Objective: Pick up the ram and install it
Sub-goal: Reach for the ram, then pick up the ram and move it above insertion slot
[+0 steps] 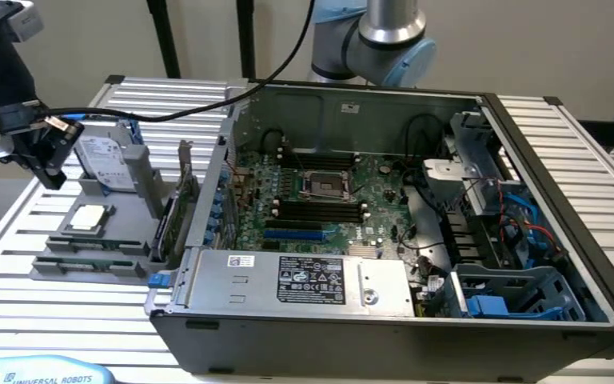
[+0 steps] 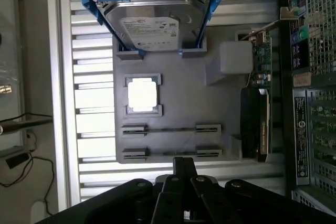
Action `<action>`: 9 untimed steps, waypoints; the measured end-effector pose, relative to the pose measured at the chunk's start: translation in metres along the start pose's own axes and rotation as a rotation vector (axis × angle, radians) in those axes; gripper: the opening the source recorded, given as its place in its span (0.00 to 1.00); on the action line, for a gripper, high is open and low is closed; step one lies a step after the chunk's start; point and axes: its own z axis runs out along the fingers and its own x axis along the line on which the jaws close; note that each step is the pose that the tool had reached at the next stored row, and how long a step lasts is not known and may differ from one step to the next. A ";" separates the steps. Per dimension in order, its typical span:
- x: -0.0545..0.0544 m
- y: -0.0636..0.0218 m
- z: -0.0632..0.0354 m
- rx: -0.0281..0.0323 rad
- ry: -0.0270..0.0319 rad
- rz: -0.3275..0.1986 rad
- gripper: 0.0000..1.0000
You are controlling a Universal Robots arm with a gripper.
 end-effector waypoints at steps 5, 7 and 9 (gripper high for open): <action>0.000 -0.0006 0.0000 0.0000 0.0000 0.000 0.11; 0.000 -0.0006 0.0000 0.0000 -0.0001 0.000 0.11; 0.000 -0.0006 0.0000 0.0000 0.0000 0.000 0.11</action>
